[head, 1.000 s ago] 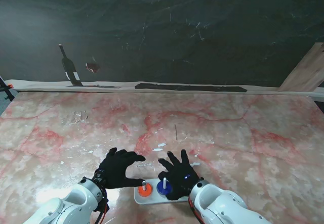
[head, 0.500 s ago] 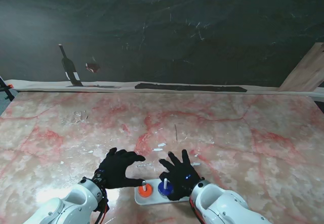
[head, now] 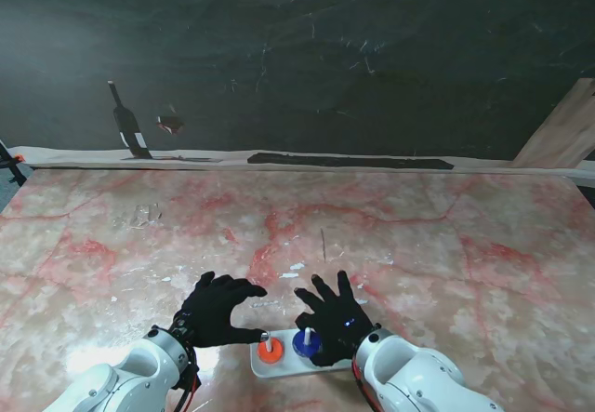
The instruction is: Move the three rings of the Hanoi Tower from the left rod to the right rod
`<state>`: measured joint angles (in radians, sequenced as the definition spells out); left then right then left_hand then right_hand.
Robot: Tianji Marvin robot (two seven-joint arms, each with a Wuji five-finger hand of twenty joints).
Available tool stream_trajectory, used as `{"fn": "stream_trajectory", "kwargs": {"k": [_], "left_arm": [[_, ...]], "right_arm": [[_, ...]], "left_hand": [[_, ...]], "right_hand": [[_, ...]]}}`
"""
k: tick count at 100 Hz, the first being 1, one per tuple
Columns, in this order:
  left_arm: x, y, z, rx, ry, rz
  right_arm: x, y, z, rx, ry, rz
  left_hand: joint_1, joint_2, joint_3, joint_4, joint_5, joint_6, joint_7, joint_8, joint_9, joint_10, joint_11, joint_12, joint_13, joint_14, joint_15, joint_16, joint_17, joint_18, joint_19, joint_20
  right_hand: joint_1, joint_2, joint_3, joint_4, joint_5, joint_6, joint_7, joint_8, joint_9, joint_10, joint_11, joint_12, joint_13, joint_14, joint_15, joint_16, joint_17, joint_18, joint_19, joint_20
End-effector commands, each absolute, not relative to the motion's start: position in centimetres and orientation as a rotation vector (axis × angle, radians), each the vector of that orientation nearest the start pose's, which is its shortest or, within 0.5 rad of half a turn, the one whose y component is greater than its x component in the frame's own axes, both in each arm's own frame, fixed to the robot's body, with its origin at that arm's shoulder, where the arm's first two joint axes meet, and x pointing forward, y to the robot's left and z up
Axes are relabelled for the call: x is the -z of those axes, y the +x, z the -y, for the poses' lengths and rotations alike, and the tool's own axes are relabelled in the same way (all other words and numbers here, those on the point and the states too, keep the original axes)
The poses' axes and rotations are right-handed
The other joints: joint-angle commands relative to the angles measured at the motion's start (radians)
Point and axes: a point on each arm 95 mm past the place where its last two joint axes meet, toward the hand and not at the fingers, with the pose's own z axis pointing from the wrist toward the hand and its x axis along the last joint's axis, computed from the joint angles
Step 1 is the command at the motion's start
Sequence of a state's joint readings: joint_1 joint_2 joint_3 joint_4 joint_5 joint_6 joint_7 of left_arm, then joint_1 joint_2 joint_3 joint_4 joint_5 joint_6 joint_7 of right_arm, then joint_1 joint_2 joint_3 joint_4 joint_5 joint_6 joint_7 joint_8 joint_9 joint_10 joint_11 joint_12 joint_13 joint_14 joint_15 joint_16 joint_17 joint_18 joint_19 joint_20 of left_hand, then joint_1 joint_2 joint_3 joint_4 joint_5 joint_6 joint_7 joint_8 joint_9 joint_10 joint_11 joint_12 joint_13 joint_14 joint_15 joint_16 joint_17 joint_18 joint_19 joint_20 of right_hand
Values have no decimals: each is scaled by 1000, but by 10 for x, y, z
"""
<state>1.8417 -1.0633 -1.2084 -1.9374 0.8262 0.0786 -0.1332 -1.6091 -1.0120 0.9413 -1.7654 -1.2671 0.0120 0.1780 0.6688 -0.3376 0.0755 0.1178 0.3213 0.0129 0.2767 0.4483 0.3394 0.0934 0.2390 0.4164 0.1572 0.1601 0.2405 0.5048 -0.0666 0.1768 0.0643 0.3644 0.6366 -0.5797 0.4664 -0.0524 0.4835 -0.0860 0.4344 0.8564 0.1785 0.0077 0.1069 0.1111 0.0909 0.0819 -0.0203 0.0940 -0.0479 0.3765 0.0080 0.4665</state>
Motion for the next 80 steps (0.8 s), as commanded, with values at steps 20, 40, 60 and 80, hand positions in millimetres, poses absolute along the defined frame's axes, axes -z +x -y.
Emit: {"fn": "stream_trajectory", "kwargs": {"k": [20, 40, 60, 80], "left_arm": [[316, 307, 46, 1608, -1492, -1590], [313, 308, 48, 1609, -1494, -1591], [313, 310, 49, 1612, -1494, -1597], [314, 311, 49, 1611, -1493, -1598]], "right_arm": [[346, 325, -87, -1320, 880, -1983], [340, 327, -87, -1330, 882, -1976], [337, 328, -85, -1332, 890, -1969], [335, 328, -84, -1331, 888, -1963]], "left_hand": [[14, 5, -20, -17, -24, -2, -11, 9, -25, -2, -17, -1, -38, -2, -19, -2, 0, -6, -8, -6], [15, 4, -19, -17, -24, -1, -11, 9, -27, -2, -17, -1, -39, -1, -18, -2, 0, -7, -7, -7], [16, 0, -18, -17, -25, 0, -11, 9, -31, -1, -18, -2, -40, 0, -19, -2, -1, -6, -7, -7], [18, 0, -17, -17, -26, 1, -11, 8, -32, -1, -18, -2, -40, 0, -19, -2, -1, -6, -7, -7]], "right_hand": [[51, 18, 32, 23, 46, -65, 56, 47, -13, 7, -13, -13, -36, -2, -5, -16, -2, 20, -22, -18], [47, 13, 36, 23, 39, -61, 52, 52, -13, 9, -12, -12, -35, -3, -4, -11, -3, 20, -19, -13], [46, 12, 40, 23, 36, -59, 48, 56, -14, 9, -11, -12, -35, -2, -3, -7, -4, 20, -16, -6], [46, 11, 42, 23, 33, -58, 47, 61, -14, 11, -10, -12, -35, -3, -3, -4, -4, 20, -15, -1]]}}
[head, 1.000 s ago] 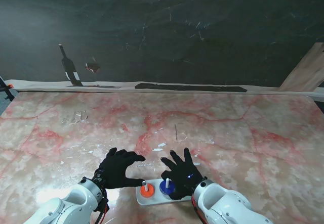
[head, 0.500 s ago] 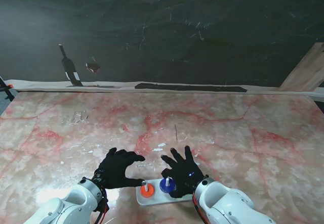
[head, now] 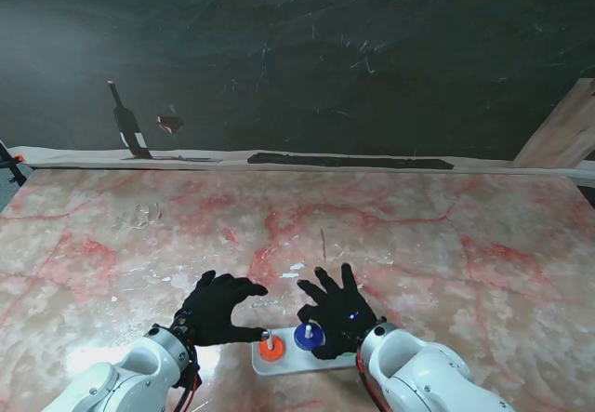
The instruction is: Move the three rings of the Hanoi Tower from the left rod to the right rod
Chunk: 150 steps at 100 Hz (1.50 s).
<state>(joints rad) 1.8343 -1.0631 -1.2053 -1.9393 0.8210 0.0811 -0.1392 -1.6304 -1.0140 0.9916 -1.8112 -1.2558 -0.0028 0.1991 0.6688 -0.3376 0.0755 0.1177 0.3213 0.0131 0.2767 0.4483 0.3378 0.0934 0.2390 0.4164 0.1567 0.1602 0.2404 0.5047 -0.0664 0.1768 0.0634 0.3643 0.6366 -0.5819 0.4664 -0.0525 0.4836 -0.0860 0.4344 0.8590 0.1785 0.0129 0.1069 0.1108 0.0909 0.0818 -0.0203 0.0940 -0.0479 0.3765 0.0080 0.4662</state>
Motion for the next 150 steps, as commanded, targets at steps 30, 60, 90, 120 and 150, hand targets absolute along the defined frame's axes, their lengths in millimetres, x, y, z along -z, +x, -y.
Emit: {"fn": "stream_trajectory", "kwargs": {"k": [30, 60, 90, 120, 150], "left_arm": [[315, 311, 48, 1608, -1495, -1600], [315, 309, 49, 1608, -1493, -1603], [313, 308, 51, 1606, -1489, -1606], [313, 308, 52, 1604, -1486, -1611], [314, 308, 52, 1601, -1485, -1614]], "right_arm": [[329, 328, -84, -1340, 868, -1949], [322, 325, -83, -1346, 843, -1925], [316, 322, -81, -1356, 828, -1897], [312, 319, -80, -1369, 817, -1869], [309, 318, -80, -1363, 801, -1866]], "left_hand": [[18, -2, -15, -17, -26, 0, -10, 8, -31, -2, -17, -1, -40, -1, -18, -2, -1, -7, -6, -8], [19, -5, -14, -17, -26, 2, -10, 8, -33, -2, -17, -2, -42, 0, -18, -2, -1, -8, -6, -8], [19, -6, -13, -18, -26, 4, -10, 7, -34, -2, -17, -2, -42, 1, -18, -2, 0, -8, -7, -9], [21, -10, -11, -18, -26, 4, -10, 7, -34, -1, -17, -2, -43, 2, -18, -2, 0, -8, -6, -9], [23, -13, -9, -18, -26, 4, -9, 7, -34, 0, -16, -2, -43, 2, -17, -2, 0, -7, -6, -9]], "right_hand": [[44, 9, 45, 23, 24, -55, 45, 67, -14, 7, -10, -12, -35, -3, -3, 0, -6, 21, -13, 11], [43, 7, 49, 23, 10, -46, 38, 73, -15, 12, -11, -12, -35, -2, -3, 2, -7, 23, -12, 23], [40, 3, 53, 24, -5, -37, 31, 79, -15, 17, -11, -11, -35, -2, -2, 7, -8, 25, -10, 37], [39, 1, 58, 24, -22, -29, 24, 85, -15, 20, -12, -11, -35, -1, 0, 13, -9, 25, -7, 55], [37, -4, 61, 24, -27, -25, 20, 92, -16, 24, -14, -11, -35, 0, -1, 17, -12, 26, -3, 73]]}}
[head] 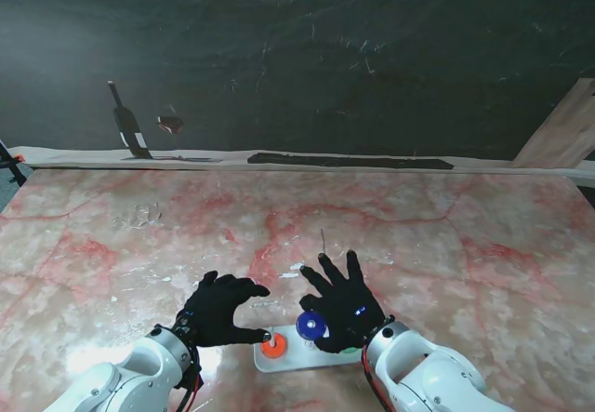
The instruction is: Move the three rings of the Hanoi Tower from the left rod to the right rod
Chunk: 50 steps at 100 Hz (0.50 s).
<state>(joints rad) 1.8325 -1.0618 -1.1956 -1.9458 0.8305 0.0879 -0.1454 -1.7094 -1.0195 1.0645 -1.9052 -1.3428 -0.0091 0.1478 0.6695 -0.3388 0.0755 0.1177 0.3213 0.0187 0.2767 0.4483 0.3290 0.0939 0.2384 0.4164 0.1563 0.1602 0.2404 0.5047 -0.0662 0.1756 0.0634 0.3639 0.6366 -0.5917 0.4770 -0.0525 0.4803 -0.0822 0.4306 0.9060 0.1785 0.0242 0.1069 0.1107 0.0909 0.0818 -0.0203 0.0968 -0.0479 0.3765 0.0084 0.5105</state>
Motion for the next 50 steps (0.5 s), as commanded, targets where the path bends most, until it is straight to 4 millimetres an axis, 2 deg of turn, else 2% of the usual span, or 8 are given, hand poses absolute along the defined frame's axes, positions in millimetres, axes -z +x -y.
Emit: {"fn": "stream_trajectory", "kwargs": {"k": [1, 50], "left_arm": [[314, 308, 52, 1601, -1485, -1614], [313, 308, 52, 1599, -1483, -1615]], "right_arm": [[309, 318, -80, -1363, 801, -1866], [305, 316, -79, -1375, 796, -1845]], "left_hand": [[22, -13, -9, -18, -26, -1, -9, 7, -26, -1, -16, -2, -43, 2, -17, -2, 0, -6, -6, -9], [21, -17, -6, -18, -26, -1, -9, 6, -26, -1, -16, -3, -43, 4, -17, -3, -1, -6, -6, -9]], "right_hand": [[37, 4, 50, 24, -24, -29, 24, 45, -17, 13, -14, -11, -35, 0, -1, 14, -12, 26, -4, 29], [38, 1, 56, 24, -33, -21, 21, 55, -17, 18, -17, -10, -35, 1, -2, 16, -14, 26, -1, 51]]}}
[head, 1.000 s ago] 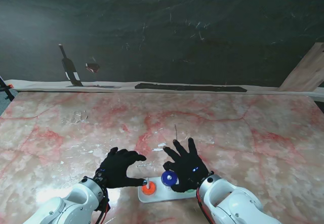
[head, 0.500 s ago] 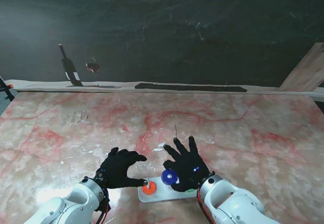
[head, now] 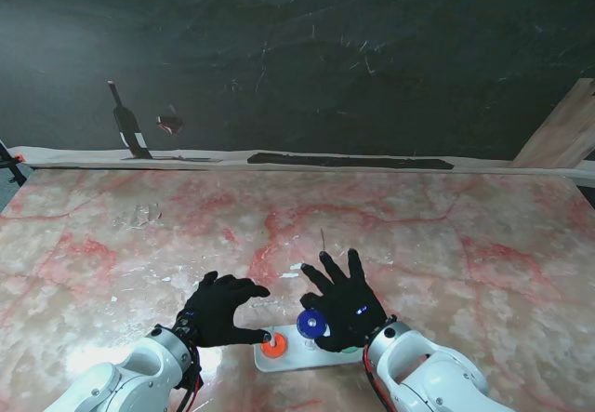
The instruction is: Move the three rings of the Hanoi Tower from the left rod to the right rod
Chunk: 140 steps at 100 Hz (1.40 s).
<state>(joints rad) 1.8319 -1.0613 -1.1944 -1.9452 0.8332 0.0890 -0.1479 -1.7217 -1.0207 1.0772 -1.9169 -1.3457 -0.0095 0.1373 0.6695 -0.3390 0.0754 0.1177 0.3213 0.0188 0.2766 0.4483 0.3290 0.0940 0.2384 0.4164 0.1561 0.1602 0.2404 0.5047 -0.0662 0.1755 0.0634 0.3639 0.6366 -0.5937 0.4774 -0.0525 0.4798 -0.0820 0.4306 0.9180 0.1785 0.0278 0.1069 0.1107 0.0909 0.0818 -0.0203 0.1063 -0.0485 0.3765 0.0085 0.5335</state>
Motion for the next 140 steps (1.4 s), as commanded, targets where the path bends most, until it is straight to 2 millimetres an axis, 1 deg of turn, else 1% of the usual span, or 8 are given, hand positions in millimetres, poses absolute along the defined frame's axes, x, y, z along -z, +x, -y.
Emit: {"fn": "stream_trajectory", "kwargs": {"k": [1, 50, 84, 88, 94, 112, 118, 140], "left_arm": [[313, 308, 52, 1599, -1483, -1615], [312, 308, 53, 1596, -1484, -1619], [312, 308, 53, 1593, -1486, -1623], [312, 308, 53, 1593, -1486, -1623], [312, 308, 53, 1592, -1486, -1623], [312, 308, 53, 1591, -1487, -1622], [312, 308, 53, 1591, -1488, -1622], [312, 308, 53, 1589, -1487, -1625]], "right_arm": [[305, 316, -79, -1375, 795, -1844], [298, 314, -77, -1364, 784, -1842], [299, 314, -77, -1366, 784, -1849], [298, 313, -77, -1368, 785, -1846], [297, 313, -77, -1371, 786, -1841], [292, 310, -74, -1372, 783, -1825], [291, 309, -73, -1372, 784, -1819], [285, 305, -67, -1362, 787, -1796]], "left_hand": [[21, -17, -6, -18, -26, -1, -9, 6, -25, -1, -15, -3, -43, 4, -17, -3, -1, -6, -6, -9], [22, -21, -3, -19, -22, -1, -6, 6, -26, -1, -15, -3, -43, 4, -17, -3, -1, -6, -6, -10], [23, -29, -1, -19, -24, 0, 1, 7, -28, -1, -16, -3, -44, 6, -17, -3, -1, -5, -6, -9], [22, -29, -1, -19, -12, 1, 6, 9, -28, -1, -16, -3, -44, 6, -17, -3, -1, -4, -6, -9], [23, -29, 0, -19, -27, 0, 1, 6, -29, -1, -16, -3, -44, 6, -17, -3, -1, -5, -6, -10], [22, -31, 2, -19, -12, 0, 6, 7, -29, -1, -16, -3, -45, 6, -17, -3, -1, -4, -7, -10], [21, -32, 2, -19, -27, 0, 1, 4, -30, -2, -16, -3, -45, 7, -18, -4, -1, -6, -7, -11], [22, -34, 4, -19, -20, 0, 4, 4, -31, 0, -16, -3, -45, 7, -18, -4, -1, -6, -8, -12]], "right_hand": [[38, 3, 56, 24, -33, -22, 21, 43, -17, 15, -17, -10, -35, 1, -2, 6, -14, 26, -1, 28], [39, 1, 57, 24, -32, -21, 18, 49, -16, 14, -16, -8, -35, 2, -1, 8, -16, 24, 2, 47], [38, -2, 58, 24, -39, -21, 14, 51, -19, 14, -20, -10, -35, 1, -2, 8, -17, 24, 5, 59], [38, -2, 58, 24, -40, -20, 14, 51, -19, 14, -21, -11, -35, 1, -2, 7, -18, 24, 5, 60], [38, -2, 59, 24, -41, -21, 14, 52, -19, 14, -22, -11, -35, 0, -2, 7, -18, 24, 5, 61], [40, -2, 60, 24, -41, -22, 14, 53, -18, 14, -22, -10, -35, 1, -2, 7, -18, 24, 6, 65], [40, -2, 60, 24, -41, -22, 14, 54, -18, 14, -22, -10, -35, 1, -2, 7, -18, 24, 6, 66], [42, -2, 59, 24, -41, -24, 14, 56, -17, 13, -21, -9, -35, -1, -1, 8, -19, 25, 7, 71]]}}
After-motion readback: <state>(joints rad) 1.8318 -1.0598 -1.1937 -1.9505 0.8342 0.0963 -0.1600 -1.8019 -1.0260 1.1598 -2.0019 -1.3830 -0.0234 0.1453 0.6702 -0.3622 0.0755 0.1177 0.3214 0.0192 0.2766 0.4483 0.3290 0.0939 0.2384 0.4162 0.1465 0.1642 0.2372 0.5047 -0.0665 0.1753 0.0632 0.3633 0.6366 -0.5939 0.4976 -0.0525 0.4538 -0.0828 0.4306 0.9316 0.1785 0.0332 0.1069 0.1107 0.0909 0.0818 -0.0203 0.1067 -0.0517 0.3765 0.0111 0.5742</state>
